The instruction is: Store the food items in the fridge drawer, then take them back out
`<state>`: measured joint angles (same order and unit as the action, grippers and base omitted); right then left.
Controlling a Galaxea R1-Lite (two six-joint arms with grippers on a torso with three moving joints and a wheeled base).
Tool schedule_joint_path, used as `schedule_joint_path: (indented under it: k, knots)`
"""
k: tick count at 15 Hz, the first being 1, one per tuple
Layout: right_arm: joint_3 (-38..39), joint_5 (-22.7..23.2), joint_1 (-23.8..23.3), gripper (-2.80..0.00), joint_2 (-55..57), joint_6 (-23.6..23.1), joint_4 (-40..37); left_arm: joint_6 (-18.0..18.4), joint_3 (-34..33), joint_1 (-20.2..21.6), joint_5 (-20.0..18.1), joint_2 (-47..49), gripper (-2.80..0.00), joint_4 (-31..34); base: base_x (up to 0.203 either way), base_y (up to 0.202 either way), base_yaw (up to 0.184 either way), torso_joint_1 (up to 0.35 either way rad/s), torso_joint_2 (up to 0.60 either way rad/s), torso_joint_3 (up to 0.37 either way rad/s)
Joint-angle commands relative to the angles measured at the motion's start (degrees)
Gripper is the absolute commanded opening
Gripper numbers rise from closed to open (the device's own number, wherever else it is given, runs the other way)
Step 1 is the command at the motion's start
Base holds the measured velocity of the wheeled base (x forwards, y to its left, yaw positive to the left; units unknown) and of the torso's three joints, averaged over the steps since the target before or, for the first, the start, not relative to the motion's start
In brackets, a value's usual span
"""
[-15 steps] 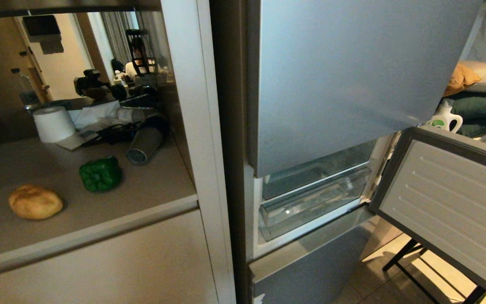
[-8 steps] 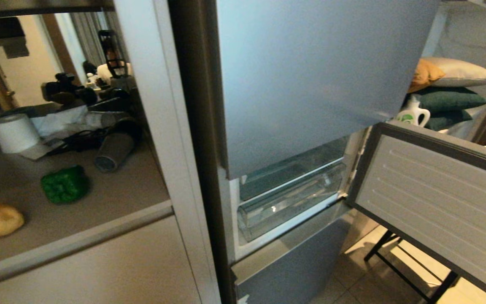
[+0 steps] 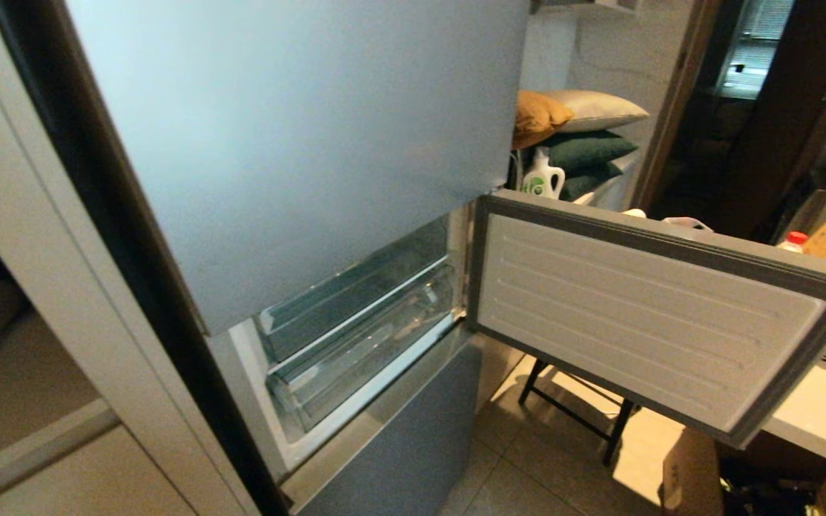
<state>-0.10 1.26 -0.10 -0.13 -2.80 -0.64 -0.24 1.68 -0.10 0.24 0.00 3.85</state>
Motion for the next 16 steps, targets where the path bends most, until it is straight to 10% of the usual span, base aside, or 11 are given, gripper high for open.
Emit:
schedule_joint_path:
  k: [1,16]
  knots:
    - [0.0,0.0,0.0,-2.8,0.1,0.7,0.1,0.0,0.1,0.0,0.0,0.0,-2.8,0.0,-0.004,0.007,-0.177,0.002,0.01,0.002]
    - [0.0,0.2,0.0,-2.8,0.1,0.9,0.1,0.0,0.0,0.0,0.0,0.0,-2.8,0.0,0.0,0.001,-0.024,0.0,0.0,0.0]
